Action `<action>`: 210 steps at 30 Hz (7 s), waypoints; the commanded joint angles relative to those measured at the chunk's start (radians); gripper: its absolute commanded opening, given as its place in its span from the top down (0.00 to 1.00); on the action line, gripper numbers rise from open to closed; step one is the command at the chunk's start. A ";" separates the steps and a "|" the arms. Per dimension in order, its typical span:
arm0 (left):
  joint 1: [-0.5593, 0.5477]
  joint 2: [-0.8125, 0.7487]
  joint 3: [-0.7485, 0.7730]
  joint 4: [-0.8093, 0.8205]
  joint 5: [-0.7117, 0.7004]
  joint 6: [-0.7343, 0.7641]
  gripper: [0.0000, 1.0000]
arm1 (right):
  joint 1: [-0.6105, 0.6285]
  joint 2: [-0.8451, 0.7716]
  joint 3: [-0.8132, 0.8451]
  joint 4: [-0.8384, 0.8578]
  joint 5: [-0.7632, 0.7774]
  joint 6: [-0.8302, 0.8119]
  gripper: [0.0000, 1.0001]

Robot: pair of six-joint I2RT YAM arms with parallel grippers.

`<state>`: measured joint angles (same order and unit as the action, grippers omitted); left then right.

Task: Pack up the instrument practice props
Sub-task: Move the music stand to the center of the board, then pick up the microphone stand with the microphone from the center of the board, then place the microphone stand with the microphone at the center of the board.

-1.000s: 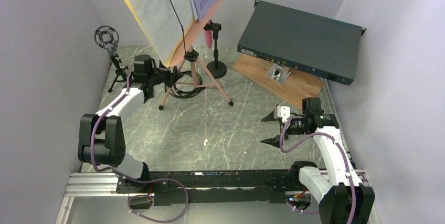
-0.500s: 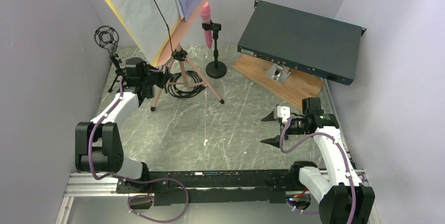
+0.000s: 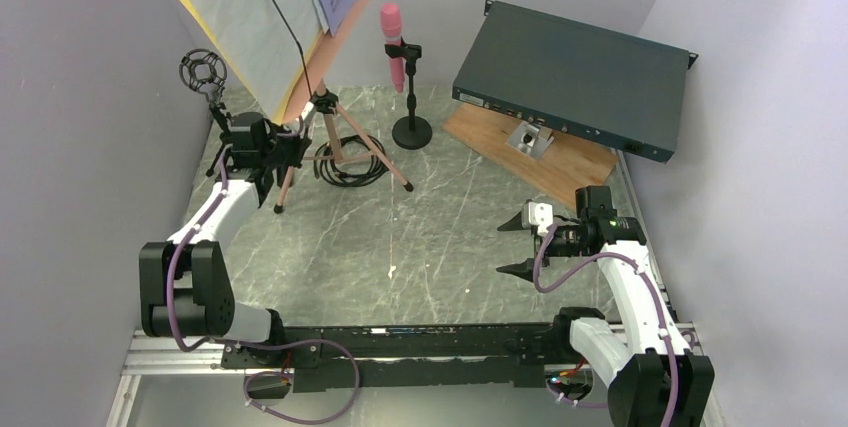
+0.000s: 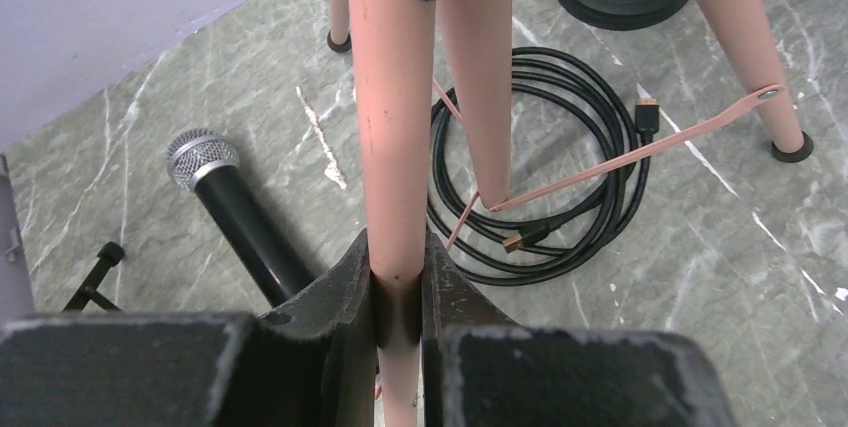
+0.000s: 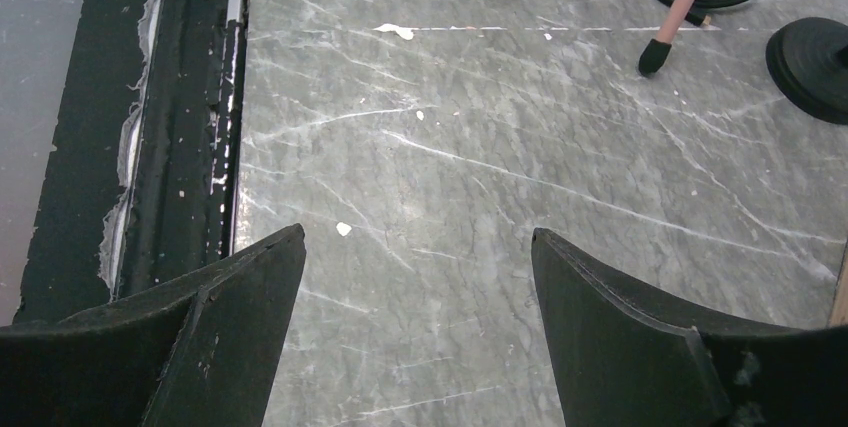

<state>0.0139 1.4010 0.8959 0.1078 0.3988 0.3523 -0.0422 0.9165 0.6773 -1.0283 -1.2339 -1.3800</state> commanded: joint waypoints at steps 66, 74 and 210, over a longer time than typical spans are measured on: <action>0.032 -0.696 -0.180 -0.410 -0.032 -0.394 0.01 | 0.578 1.258 1.893 0.593 1.077 1.220 0.01; 0.052 -0.689 -0.180 -0.402 -0.021 -0.399 0.01 | 0.561 1.378 1.951 0.756 1.142 1.271 0.03; -0.917 -0.534 -0.209 0.072 -0.040 -0.391 0.01 | 0.229 0.160 0.447 0.336 -0.058 0.642 0.03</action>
<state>-0.8982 0.8948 0.6750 0.0994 0.3676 -0.0624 0.1619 1.0325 1.0740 -0.7174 -1.3304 -0.7074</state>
